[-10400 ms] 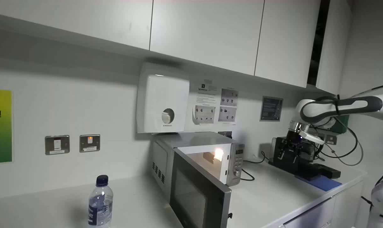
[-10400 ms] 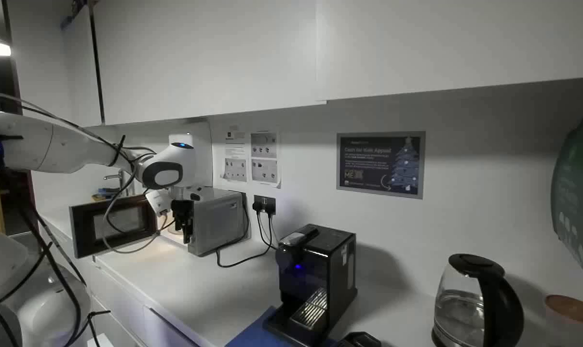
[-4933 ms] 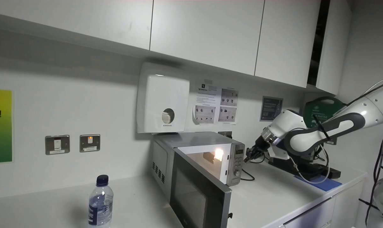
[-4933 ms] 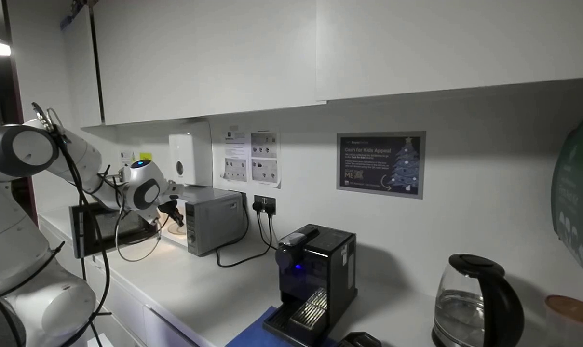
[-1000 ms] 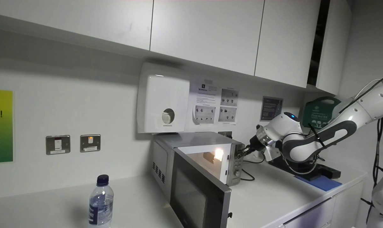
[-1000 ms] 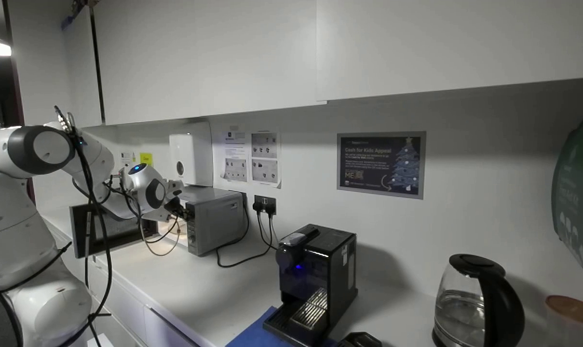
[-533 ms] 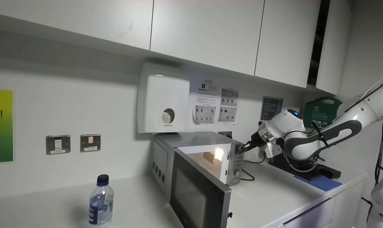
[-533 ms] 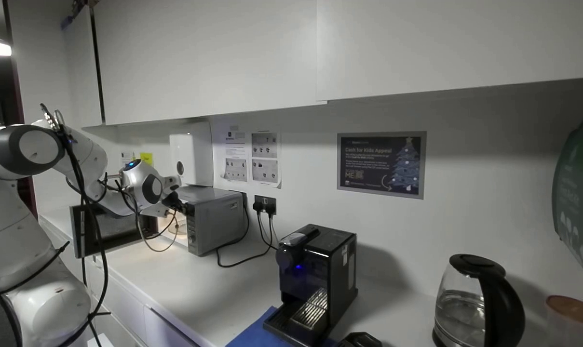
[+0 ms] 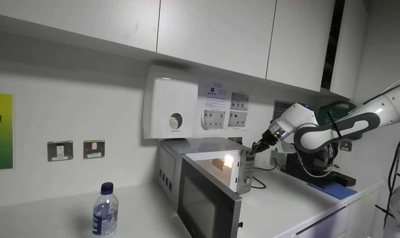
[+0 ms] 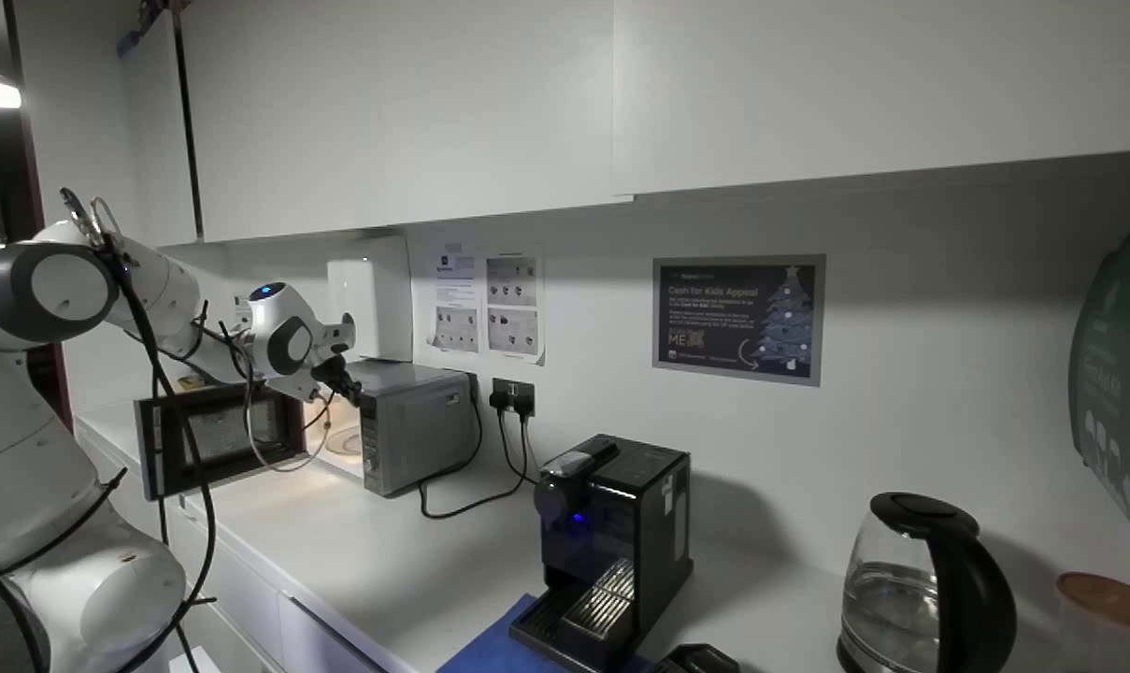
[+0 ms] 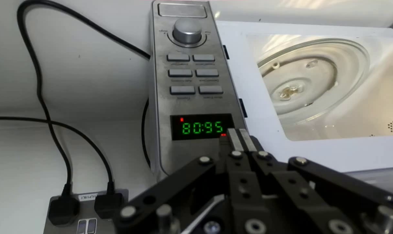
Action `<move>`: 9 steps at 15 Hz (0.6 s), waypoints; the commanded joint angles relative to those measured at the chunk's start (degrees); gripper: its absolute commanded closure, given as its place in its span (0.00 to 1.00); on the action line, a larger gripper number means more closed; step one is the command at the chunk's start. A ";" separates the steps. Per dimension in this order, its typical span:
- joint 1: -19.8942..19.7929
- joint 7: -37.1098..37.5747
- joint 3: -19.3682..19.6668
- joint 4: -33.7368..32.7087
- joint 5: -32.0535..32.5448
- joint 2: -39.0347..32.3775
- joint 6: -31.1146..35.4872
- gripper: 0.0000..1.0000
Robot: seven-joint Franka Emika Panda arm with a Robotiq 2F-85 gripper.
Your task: Press a button on the microwave
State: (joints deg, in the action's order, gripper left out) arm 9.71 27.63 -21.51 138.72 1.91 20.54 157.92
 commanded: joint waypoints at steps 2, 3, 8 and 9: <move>5.33 -4.68 4.81 -3.50 -11.53 4.28 -14.73 1.00; 5.63 -4.77 5.37 -4.04 -13.24 5.30 -18.41 1.00; 4.88 -3.69 6.57 -6.00 -17.05 10.56 -35.11 1.00; 4.65 -3.49 6.71 -6.15 -17.37 11.42 -37.47 1.00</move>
State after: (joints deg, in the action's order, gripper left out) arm 14.40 24.46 -15.96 133.24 -13.45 28.78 127.04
